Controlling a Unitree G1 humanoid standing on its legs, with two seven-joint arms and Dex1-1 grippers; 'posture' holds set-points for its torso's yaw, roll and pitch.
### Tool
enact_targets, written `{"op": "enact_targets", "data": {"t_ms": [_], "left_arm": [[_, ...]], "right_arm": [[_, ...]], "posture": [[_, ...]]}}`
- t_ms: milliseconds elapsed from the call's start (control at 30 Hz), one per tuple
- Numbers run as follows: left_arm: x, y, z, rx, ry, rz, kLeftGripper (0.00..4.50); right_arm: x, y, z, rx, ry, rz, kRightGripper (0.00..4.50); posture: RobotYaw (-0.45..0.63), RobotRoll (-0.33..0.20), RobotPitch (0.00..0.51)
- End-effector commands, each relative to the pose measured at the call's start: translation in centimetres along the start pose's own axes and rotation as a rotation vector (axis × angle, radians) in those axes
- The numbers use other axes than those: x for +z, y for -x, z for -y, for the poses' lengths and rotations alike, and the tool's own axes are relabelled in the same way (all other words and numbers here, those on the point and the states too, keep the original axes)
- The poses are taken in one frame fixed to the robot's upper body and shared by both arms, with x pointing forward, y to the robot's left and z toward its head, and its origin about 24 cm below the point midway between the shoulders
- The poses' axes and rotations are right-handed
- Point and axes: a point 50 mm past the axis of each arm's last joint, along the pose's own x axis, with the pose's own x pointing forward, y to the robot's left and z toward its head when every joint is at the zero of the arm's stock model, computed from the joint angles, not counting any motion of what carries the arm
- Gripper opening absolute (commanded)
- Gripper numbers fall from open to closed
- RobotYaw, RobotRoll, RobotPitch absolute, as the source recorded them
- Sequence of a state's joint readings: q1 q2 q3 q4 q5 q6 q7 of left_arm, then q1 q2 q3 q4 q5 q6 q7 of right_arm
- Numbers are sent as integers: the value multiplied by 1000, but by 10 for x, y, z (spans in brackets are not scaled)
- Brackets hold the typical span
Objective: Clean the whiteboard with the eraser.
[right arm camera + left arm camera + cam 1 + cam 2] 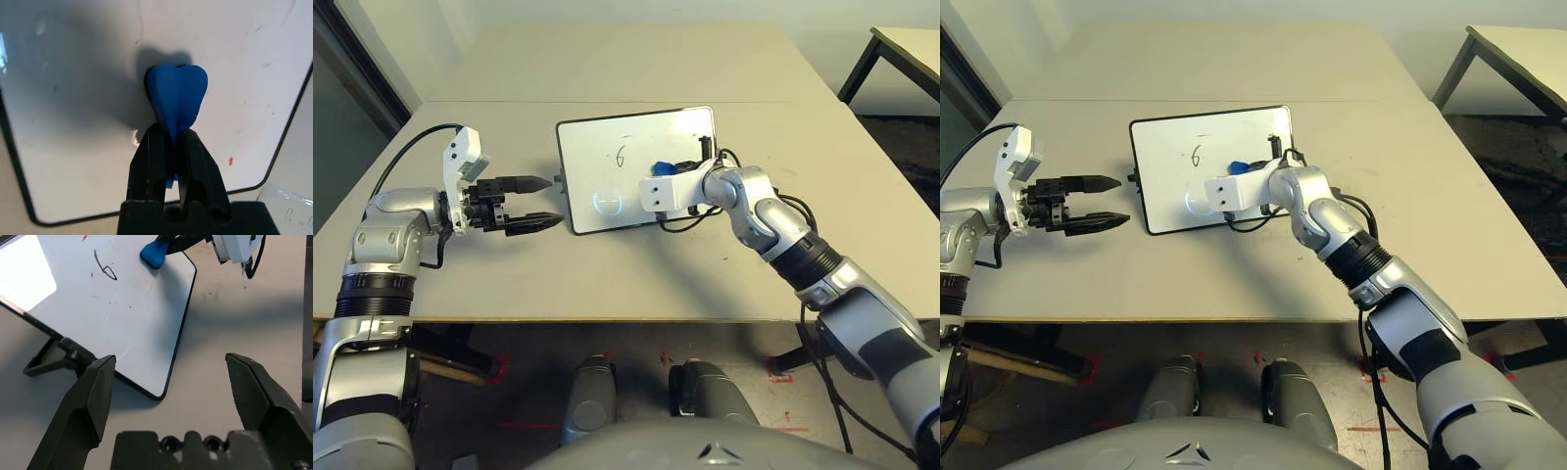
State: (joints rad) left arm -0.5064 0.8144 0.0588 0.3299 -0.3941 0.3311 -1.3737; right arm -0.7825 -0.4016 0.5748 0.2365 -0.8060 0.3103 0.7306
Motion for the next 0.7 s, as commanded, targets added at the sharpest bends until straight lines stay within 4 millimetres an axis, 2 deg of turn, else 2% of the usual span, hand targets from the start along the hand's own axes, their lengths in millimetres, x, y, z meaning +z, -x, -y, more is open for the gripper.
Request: {"op": "enact_targets", "data": {"t_ms": [33,200,300,400,567,700], "left_arm": [[5,-2,-1,-3,-16,5,4500],[5,-2,-1,-5,-16,3,4500],[5,-2,-1,-6,-15,2,4500],[5,-2,-2,-4,-16,2,4500],[5,-1,-2,-2,-16,-1,4500],[4,2,-1,-2,-13,-8,4500]], "right_arm": [[-22,3,-7,47,-50,-66,131],[-26,14,9,33,-129,-35,127],[-11,23,25,19,-219,58,126],[-2,27,36,-20,-223,96,126],[14,24,46,-73,-193,124,125],[25,14,46,-95,-121,118,125]], "posture": [[316,0,35],[312,0,36],[311,0,36],[311,0,36],[316,0,37],[317,0,40]]}}
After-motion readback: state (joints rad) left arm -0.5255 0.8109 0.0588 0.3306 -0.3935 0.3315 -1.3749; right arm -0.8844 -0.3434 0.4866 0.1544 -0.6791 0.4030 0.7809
